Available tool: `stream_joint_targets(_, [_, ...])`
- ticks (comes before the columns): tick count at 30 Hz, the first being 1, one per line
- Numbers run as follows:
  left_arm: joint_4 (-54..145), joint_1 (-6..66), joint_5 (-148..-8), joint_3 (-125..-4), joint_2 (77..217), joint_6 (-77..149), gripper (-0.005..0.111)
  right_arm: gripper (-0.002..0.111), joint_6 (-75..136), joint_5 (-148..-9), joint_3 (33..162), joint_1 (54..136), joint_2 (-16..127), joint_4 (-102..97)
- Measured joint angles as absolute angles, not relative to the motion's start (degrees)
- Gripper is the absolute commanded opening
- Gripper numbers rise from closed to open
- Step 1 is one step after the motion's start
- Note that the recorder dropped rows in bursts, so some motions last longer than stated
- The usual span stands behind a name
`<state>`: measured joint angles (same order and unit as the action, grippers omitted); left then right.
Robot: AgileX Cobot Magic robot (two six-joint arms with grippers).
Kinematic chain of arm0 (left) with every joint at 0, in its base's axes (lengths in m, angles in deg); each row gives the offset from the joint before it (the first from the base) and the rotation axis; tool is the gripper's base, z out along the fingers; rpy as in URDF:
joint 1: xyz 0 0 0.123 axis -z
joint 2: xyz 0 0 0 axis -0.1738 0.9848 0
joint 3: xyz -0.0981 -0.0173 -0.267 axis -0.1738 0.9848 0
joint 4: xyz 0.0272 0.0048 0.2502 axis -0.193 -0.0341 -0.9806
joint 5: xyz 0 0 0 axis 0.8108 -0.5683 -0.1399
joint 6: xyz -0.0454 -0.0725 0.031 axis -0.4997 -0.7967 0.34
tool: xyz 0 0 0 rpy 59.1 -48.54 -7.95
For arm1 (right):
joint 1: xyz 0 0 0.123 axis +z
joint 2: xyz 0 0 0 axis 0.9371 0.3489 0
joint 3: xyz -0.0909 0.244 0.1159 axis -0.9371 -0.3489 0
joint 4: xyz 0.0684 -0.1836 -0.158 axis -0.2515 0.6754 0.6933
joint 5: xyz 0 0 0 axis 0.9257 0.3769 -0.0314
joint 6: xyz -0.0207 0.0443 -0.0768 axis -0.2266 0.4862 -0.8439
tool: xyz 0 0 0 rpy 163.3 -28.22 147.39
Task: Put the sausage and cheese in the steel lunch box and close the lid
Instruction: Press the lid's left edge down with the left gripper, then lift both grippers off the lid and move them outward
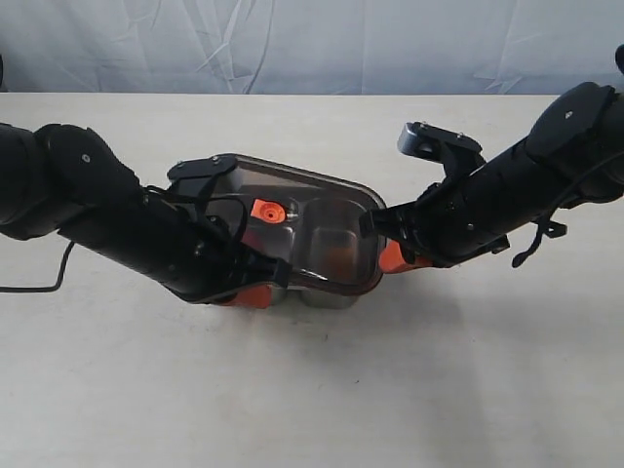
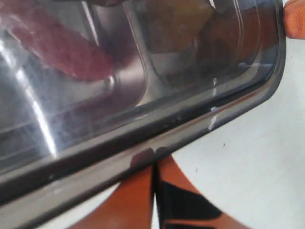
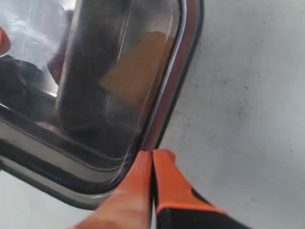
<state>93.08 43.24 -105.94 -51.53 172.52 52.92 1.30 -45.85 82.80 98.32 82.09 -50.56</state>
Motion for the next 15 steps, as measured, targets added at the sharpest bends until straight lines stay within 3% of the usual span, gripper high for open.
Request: stream_joint_targets(15, [93.1, 43.2, -104.3, -51.5, 172.5, 53.0, 0.0, 0.0, 0.6, -46.6, 82.8, 98.4, 81.4, -50.7])
